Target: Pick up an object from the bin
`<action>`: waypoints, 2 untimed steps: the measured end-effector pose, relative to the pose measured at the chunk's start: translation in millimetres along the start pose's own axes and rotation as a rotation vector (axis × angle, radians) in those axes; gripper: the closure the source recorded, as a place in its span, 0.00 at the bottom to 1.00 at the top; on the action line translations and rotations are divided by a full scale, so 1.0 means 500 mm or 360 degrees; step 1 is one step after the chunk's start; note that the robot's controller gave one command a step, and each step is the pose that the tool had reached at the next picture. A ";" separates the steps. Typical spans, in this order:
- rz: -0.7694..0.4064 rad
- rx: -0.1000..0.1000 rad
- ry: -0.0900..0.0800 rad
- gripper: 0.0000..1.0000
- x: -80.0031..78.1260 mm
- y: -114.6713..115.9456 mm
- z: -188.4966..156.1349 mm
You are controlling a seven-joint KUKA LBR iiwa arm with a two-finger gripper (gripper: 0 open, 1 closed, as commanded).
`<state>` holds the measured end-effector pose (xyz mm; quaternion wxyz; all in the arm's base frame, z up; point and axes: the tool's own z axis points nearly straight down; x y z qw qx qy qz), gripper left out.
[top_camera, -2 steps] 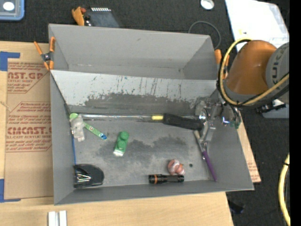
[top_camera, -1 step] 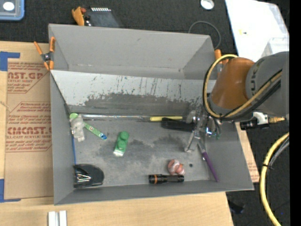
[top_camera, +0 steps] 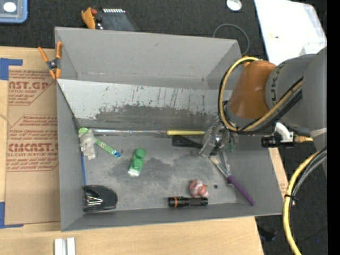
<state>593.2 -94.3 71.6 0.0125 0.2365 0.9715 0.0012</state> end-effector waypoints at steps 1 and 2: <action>0.0000 0.0000 0.0000 1.00 0.000 0.000 0.000; 0.0000 0.0000 -0.0001 1.00 0.000 0.000 -0.004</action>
Offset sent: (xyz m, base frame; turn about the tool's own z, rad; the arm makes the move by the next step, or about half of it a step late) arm 0.0001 0.0001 0.0061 0.0000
